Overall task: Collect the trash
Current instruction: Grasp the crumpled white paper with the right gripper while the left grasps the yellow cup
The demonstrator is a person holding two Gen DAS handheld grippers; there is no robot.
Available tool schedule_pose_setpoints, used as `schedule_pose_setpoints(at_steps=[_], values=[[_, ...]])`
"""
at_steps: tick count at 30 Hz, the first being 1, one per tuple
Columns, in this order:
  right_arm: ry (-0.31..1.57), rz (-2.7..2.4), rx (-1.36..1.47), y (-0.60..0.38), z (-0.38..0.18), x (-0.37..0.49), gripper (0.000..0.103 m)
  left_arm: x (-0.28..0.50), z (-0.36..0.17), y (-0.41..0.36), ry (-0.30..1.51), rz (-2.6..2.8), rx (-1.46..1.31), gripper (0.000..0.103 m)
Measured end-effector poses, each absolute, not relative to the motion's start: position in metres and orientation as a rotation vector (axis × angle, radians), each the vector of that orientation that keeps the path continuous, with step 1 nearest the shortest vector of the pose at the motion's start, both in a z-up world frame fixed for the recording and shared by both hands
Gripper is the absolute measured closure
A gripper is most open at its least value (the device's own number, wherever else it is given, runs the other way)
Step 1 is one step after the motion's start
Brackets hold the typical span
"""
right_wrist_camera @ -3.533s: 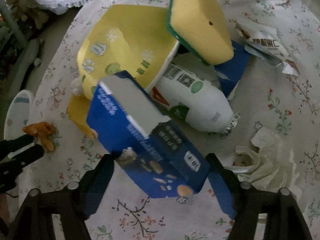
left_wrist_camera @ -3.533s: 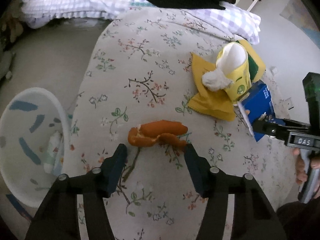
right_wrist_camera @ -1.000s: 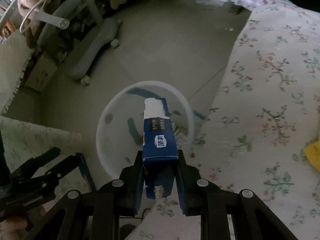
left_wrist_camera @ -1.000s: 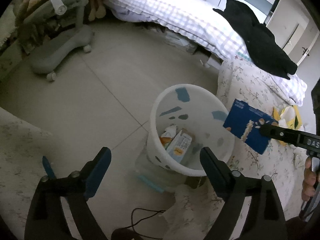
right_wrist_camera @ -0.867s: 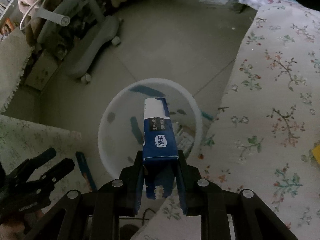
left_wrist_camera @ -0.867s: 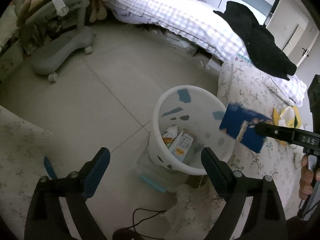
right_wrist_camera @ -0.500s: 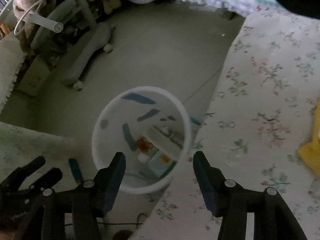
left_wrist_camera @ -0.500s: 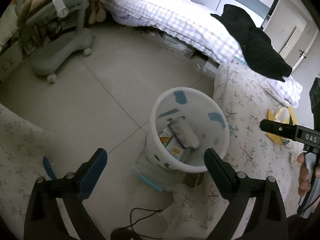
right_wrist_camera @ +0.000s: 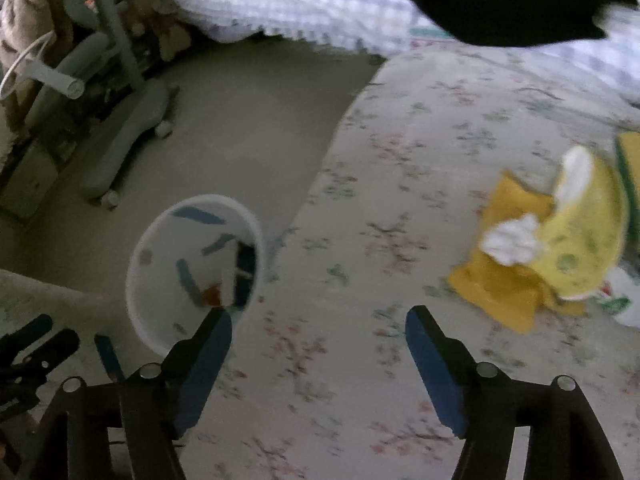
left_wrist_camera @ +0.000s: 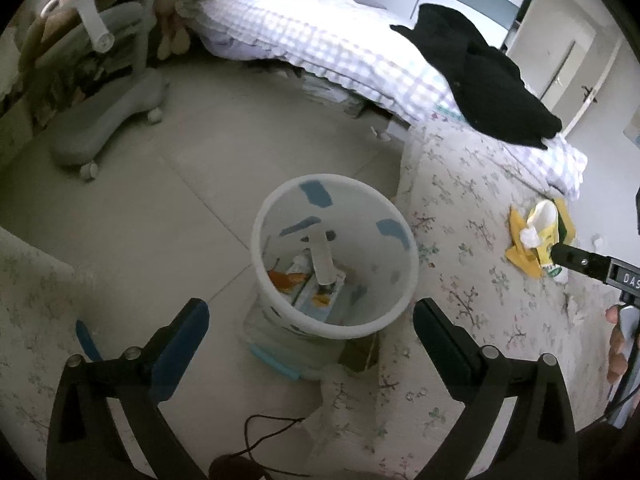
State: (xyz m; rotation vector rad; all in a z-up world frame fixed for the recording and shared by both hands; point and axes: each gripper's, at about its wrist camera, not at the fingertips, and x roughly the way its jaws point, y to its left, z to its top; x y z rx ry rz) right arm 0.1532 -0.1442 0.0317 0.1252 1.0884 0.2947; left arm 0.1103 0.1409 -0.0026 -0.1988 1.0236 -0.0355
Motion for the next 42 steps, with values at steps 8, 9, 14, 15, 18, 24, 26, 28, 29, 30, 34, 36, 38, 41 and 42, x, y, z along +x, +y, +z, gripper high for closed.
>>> schedule_pose_setpoints(at_steps=[8,9,14,15,18,24,26,28,29,30,34,36,38,41,42], values=[[1.075,0.198,0.118,-0.201,0.033,0.14,0.02,0.11,-0.001,0.114,1.025,-0.056,-0.158,0.0],[1.075,0.187,0.116,-0.208,0.033,0.139,0.02,0.109,-0.001,0.111,1.024,-0.058,-0.154,0.0],[1.056,0.107,0.101,-0.245,0.03,0.13,0.02,0.112,0.0,0.095,1.011,-0.077,-0.143,0.0],[1.049,0.095,0.098,-0.251,0.029,0.129,0.02,0.112,0.0,0.093,1.005,-0.077,-0.14,0.0],[1.026,0.048,0.097,-0.275,0.026,0.123,0.02,0.115,-0.001,0.084,1.004,-0.087,-0.145,0.0],[1.029,-0.037,0.136,-0.318,0.018,0.113,0.02,0.117,0.0,0.067,0.999,-0.12,-0.168,0.0],[1.039,-0.048,0.156,-0.327,0.017,0.11,0.019,0.117,0.002,0.061,0.994,-0.129,-0.164,0.0],[1.051,-0.057,0.177,-0.337,0.014,0.107,0.019,0.117,0.004,0.056,0.979,-0.137,-0.163,0.0],[1.058,-0.064,0.189,-0.343,0.012,0.106,0.018,0.117,0.005,0.053,0.972,-0.141,-0.161,0.0],[1.067,-0.072,0.204,-0.35,0.011,0.105,0.017,0.117,0.006,0.05,0.964,-0.147,-0.156,0.0],[1.091,-0.099,0.252,-0.368,0.004,0.104,0.016,0.122,0.005,0.038,0.958,-0.157,-0.129,0.0],[1.104,-0.108,0.262,-0.374,-0.001,0.106,0.016,0.125,0.003,0.033,0.962,-0.159,-0.119,0.0],[1.125,-0.116,0.262,-0.377,-0.007,0.11,0.016,0.128,0.0,0.028,0.963,-0.159,-0.107,0.0],[1.177,-0.139,0.278,-0.383,-0.019,0.117,0.016,0.132,-0.005,0.019,0.967,-0.162,-0.087,0.0],[1.19,-0.15,0.277,-0.385,-0.023,0.119,0.016,0.134,-0.005,0.016,0.968,-0.163,-0.079,0.0]])
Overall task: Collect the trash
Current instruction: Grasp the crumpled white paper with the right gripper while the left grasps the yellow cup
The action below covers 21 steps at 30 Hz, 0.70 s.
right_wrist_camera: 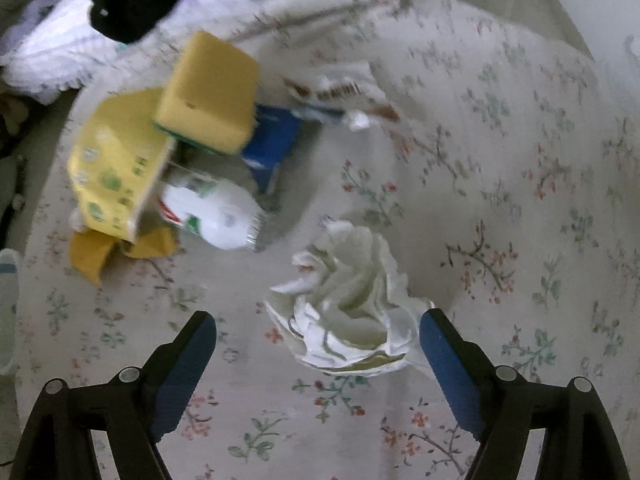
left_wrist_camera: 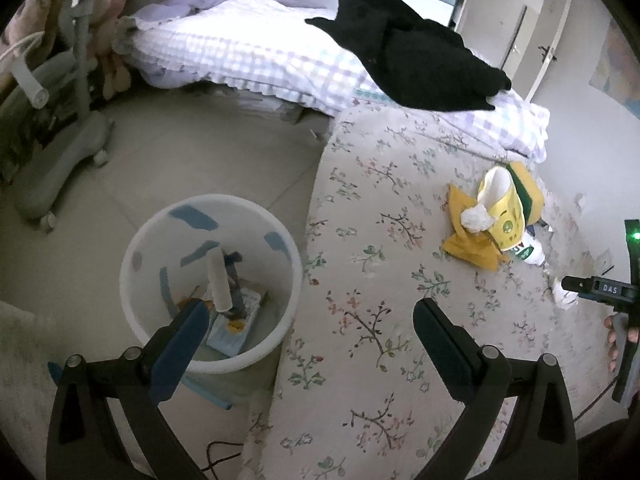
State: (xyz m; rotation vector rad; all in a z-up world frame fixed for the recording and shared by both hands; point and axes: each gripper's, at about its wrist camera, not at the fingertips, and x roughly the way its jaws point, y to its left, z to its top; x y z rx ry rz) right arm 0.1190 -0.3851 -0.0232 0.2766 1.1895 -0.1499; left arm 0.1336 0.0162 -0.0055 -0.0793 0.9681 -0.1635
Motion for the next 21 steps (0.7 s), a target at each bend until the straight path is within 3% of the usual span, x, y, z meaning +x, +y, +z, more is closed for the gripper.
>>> schedule_pose_setpoints(at_steps=[10,12,14,16,18,21], values=[[1.256,-0.215,0.242,-0.408,-0.046,0.126,0.017,0.151,-0.02,-0.028,1.051,-0.227,-0.06,0.0],[1.26,-0.21,0.258,-0.417,-0.047,0.123,0.025,0.155,-0.022,-0.042,1.074,-0.245,-0.051,0.0],[1.247,-0.198,0.265,-0.425,-0.044,0.121,0.043,0.159,-0.024,-0.056,1.09,-0.241,-0.039,0.0],[1.237,-0.181,0.301,-0.435,-0.042,0.118,0.055,0.162,-0.025,-0.071,1.089,-0.223,-0.016,0.0],[1.218,-0.157,0.386,-0.45,-0.037,0.115,0.063,0.164,-0.024,-0.083,1.089,-0.238,-0.009,0.0],[1.17,-0.15,0.45,-0.467,-0.025,0.11,0.064,0.169,-0.02,-0.102,1.074,-0.263,0.017,0.001]])
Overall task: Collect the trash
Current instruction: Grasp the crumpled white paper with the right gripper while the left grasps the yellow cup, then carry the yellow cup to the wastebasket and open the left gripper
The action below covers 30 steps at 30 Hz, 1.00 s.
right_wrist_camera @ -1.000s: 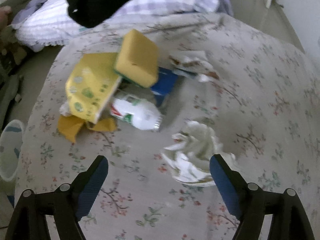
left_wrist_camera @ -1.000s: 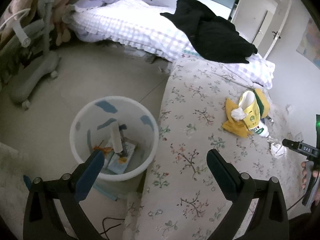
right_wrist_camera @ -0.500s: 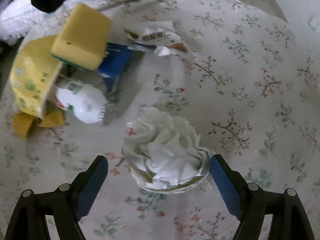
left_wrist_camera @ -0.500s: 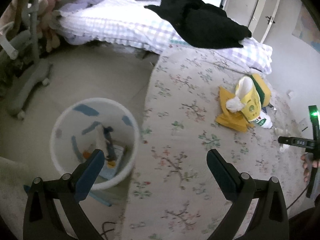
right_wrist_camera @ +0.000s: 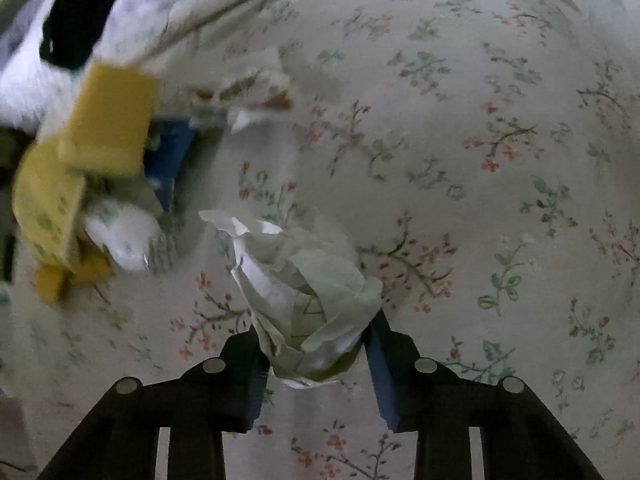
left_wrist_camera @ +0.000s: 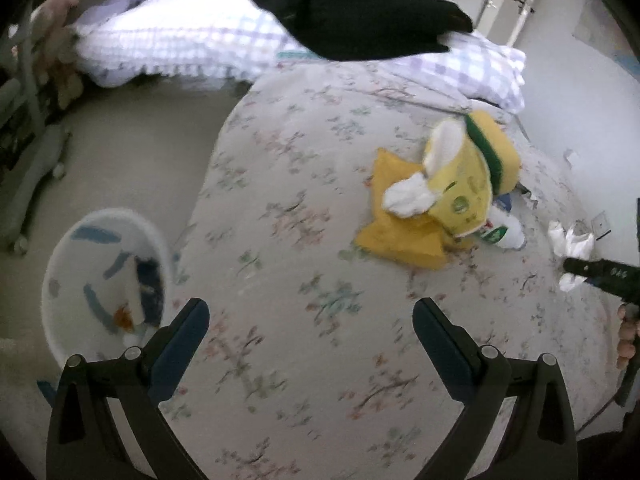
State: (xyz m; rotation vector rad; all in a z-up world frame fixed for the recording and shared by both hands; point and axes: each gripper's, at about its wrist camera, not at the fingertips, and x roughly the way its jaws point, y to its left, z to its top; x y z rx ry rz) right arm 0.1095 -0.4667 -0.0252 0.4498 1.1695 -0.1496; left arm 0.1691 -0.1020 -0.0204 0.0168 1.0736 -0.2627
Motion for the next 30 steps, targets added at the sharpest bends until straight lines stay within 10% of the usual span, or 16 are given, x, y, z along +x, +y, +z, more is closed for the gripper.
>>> schedule_pose_setpoints(at_steps=[30], values=[[1.058,-0.101,0.571,-0.511,0.001,0.095,0.064,0.228,-0.019,-0.276,1.091,-0.414,0.396,0.03]])
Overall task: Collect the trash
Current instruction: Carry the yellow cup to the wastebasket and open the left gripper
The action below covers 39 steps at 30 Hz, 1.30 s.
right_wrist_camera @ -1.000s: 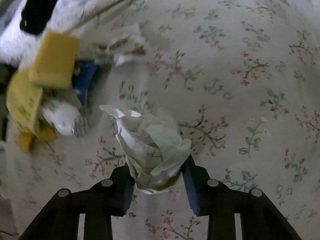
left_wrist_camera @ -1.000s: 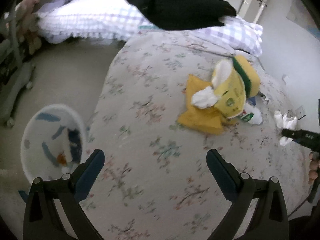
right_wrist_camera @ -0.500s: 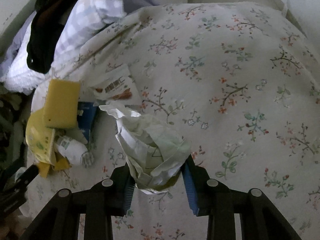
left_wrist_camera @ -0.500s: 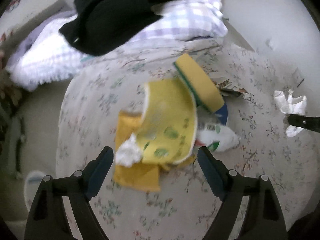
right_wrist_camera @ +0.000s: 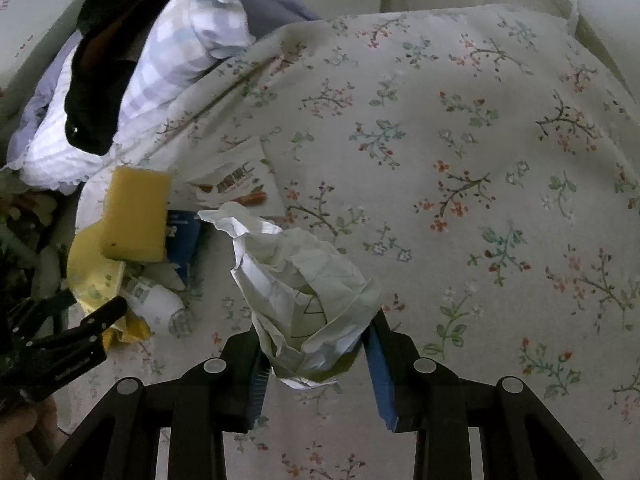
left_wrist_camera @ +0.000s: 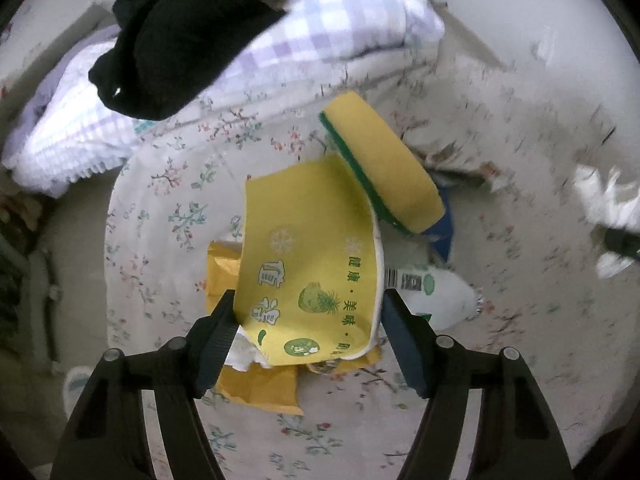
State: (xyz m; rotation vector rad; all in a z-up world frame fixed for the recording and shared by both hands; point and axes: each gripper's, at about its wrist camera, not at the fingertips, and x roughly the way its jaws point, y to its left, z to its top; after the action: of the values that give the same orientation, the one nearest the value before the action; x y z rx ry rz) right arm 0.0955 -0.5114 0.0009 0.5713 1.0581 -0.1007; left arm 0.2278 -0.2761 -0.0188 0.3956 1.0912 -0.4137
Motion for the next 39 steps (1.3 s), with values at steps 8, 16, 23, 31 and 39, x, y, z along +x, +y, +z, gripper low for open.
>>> schedule_pose_setpoints(at_steps=[8,16,23,31,39], values=[[1.046,-0.081,0.559,-0.496,0.011,0.096,0.064,0.207,0.016,-0.251,1.038,-0.5,0.236,0.03],[1.037,-0.03,0.499,-0.454,0.027,0.104,0.064,0.182,0.03,-0.196,1.01,-0.505,0.139,0.03],[1.048,0.042,0.42,-0.397,0.035,0.115,0.064,0.169,0.028,-0.131,1.0,-0.458,0.045,0.03],[1.074,0.118,0.322,-0.332,0.032,0.132,0.064,0.157,0.017,-0.057,0.986,-0.379,-0.038,0.03],[1.111,0.166,0.263,-0.275,0.022,0.149,0.064,0.158,0.011,0.016,0.999,-0.306,-0.231,0.03]])
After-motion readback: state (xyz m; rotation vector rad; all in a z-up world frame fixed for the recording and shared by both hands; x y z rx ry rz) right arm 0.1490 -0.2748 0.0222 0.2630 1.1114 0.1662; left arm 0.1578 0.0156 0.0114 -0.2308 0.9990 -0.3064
